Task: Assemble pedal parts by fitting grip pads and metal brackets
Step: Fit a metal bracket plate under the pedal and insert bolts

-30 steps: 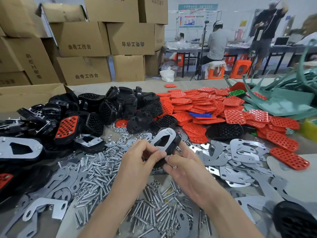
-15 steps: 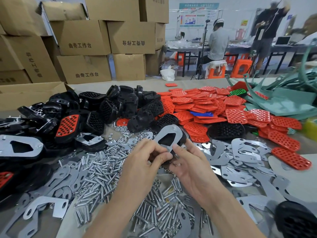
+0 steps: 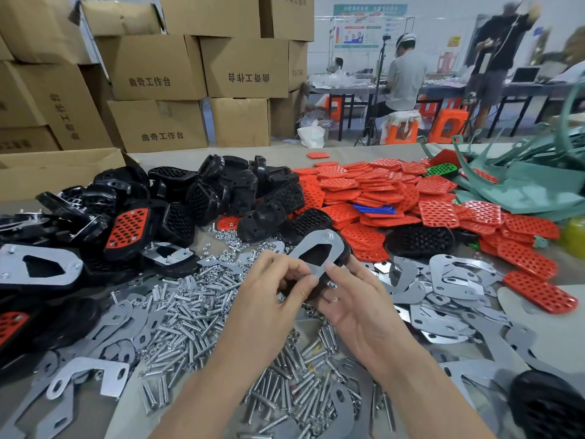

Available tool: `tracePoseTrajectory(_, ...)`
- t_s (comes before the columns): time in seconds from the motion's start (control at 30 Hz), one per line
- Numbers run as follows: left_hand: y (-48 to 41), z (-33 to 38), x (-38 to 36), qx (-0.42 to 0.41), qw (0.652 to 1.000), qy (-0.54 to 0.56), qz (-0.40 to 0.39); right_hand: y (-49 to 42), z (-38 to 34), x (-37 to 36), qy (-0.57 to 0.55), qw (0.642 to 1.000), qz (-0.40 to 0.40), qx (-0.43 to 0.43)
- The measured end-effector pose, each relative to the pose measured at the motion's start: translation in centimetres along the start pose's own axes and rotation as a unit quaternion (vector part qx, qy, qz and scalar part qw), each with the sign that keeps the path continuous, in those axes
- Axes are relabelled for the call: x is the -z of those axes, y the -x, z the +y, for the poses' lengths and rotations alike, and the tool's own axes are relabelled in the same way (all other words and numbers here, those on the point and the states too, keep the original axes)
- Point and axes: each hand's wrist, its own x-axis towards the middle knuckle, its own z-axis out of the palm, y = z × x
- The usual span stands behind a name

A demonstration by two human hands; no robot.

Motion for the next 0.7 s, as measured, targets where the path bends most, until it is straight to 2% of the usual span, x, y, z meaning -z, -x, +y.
tracePoseTrajectory(0.17,0.31,0.02,-0.21,-0.016,0.999,-0.017,-0.026,-0.11,-0.26,0.15,0.005,1.0,0.003,0.004)
tracePoseTrajectory(0.33,0.18,-0.08,-0.36,-0.007,0.999,-0.019,0.05,-0.01,-0.18,-0.05,0.002,1.0,-0.018,-0.002)
tracePoseTrajectory(0.53,0.31,-0.11,-0.62,-0.009,1.0,0.012,-0.009,-0.02,-0.19,0.04,-0.011,1.0,-0.013,-0.003)
tracePoseTrajectory(0.7,0.31,-0.14,-0.98,0.002,1.0,0.022,-0.004,-0.11,-0.13,0.03,-0.015,1.0,-0.014,-0.001)
